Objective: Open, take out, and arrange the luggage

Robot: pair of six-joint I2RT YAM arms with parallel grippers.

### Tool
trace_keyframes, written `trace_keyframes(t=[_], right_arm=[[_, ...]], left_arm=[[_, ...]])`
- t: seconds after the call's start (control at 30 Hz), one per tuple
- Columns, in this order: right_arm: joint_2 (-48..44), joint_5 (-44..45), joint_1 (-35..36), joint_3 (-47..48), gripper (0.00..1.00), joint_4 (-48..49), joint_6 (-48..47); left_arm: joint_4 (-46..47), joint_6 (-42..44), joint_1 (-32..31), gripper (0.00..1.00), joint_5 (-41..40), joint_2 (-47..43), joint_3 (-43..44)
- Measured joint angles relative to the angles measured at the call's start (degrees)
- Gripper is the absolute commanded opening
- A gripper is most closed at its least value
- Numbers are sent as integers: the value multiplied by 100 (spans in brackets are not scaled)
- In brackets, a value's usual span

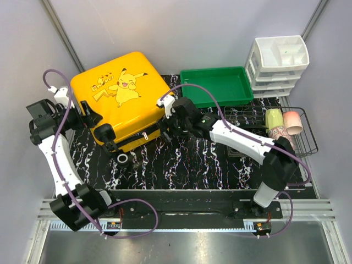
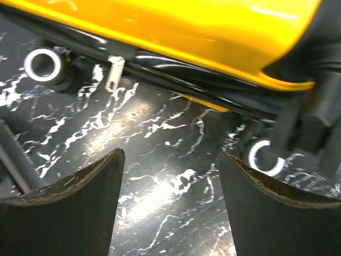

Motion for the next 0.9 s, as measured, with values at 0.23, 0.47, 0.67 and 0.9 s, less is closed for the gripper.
trace_keyframes(t=[0.23,0.47,0.67,0.9], right_arm=[[11,1241,-70,363,98,-223,-564],[409,1910,-479,1268,99,-647,-1325],[1012,1906,-708,1408,98,-997,-1456],[1261,1580,-726,1408,88,-1165,-1397]], left_arm=[[-280,-81,2,96,144,-879,-426],[-168,-487,0,97,208,-1134,-538],[-109,-688,0,98,201,-1139,-544],[-85,-796,0,98,195,-1139,-544]])
